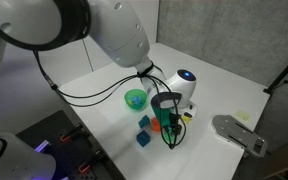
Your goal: Move the green block to the left
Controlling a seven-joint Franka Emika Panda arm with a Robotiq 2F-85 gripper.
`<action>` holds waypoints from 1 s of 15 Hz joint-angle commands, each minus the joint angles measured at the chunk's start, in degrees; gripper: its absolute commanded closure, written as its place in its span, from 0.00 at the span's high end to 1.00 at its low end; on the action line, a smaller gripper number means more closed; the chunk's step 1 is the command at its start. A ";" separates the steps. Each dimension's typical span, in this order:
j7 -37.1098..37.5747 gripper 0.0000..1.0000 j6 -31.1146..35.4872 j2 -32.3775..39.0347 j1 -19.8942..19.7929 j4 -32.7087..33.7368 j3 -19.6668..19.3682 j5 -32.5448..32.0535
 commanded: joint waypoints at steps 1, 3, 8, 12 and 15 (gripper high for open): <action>-2.90 1.00 -0.59 -4.49 -0.50 -4.26 -0.63 -0.64; -3.40 1.00 0.59 -4.29 -0.18 -4.68 -1.25 -1.02; -3.11 1.00 4.07 -1.96 -0.30 -3.28 -2.12 -1.23; -1.66 1.00 7.04 1.04 -0.03 -0.95 -3.41 -1.58; -1.54 1.00 8.15 3.82 -0.86 1.21 -3.17 -0.80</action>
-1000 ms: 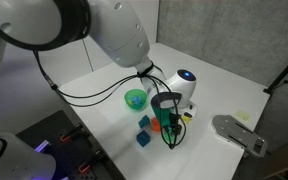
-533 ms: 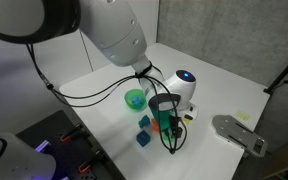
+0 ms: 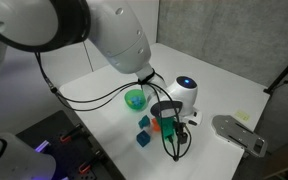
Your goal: Move the green block to the left
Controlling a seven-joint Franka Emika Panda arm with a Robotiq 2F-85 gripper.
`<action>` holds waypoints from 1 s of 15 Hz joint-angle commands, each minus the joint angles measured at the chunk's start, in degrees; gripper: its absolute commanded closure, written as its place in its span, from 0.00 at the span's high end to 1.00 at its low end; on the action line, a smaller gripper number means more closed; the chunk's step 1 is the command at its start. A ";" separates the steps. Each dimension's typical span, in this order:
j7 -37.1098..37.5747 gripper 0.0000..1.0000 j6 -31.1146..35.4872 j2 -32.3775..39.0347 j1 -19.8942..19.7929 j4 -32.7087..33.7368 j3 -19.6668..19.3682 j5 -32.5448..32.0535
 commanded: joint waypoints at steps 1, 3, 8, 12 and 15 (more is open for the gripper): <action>0.90 1.00 1.21 4.05 -1.07 3.93 0.23 -0.17; 1.16 1.00 2.19 6.28 -1.27 5.61 0.33 -0.09; 1.96 1.00 2.49 10.91 -1.81 11.03 0.22 -0.03; 2.88 1.00 3.27 12.63 -1.83 13.86 -0.08 -0.11; 3.66 1.00 3.50 13.05 -1.54 14.39 -0.34 -0.09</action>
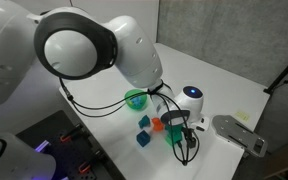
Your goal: Move the green block to the left
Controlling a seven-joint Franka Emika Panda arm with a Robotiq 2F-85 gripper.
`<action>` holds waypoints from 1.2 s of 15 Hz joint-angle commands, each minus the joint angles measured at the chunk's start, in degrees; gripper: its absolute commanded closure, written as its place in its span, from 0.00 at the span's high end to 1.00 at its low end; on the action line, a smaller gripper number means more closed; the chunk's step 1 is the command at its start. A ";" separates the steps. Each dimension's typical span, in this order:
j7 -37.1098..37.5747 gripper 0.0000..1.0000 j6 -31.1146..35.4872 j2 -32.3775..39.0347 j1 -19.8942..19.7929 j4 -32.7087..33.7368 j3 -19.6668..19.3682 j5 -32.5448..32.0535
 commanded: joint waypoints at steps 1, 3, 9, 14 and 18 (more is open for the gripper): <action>2.00 1.00 0.76 1.43 -0.10 2.07 -0.14 -0.08; 2.73 1.00 0.73 1.58 0.21 1.89 -0.28 -0.03; 6.43 1.00 -1.31 0.99 0.75 -1.27 -0.04 1.08; 7.85 1.00 -5.85 -1.48 1.05 -5.17 0.60 2.18; 6.72 1.00 -8.09 -3.37 0.99 -7.77 1.51 2.12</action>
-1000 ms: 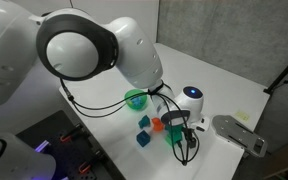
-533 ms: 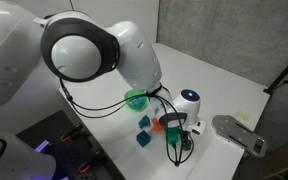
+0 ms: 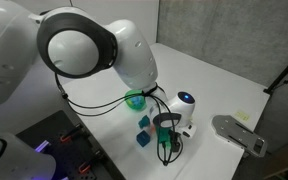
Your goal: Move the green block to the left
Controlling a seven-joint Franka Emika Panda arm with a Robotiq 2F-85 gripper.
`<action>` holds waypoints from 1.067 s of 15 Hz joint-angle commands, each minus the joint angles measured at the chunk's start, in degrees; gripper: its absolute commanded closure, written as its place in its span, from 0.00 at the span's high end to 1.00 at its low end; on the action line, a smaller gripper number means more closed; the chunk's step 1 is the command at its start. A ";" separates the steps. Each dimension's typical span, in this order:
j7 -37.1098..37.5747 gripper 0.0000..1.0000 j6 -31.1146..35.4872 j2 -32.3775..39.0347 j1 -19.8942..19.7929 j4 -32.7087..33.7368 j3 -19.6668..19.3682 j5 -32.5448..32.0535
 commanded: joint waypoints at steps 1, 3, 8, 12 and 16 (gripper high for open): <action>-0.51 1.00 -3.14 -4.04 0.09 -4.04 0.70 0.82; -0.58 0.75 -3.18 -4.73 0.44 -4.99 0.63 0.63; -0.98 0.40 2.39 -5.23 2.00 -6.24 -0.15 -0.51; -1.85 0.31 2.83 -8.36 3.35 -8.81 -0.03 -1.20; -2.96 0.31 0.56 -13.12 5.39 -11.84 0.61 -2.19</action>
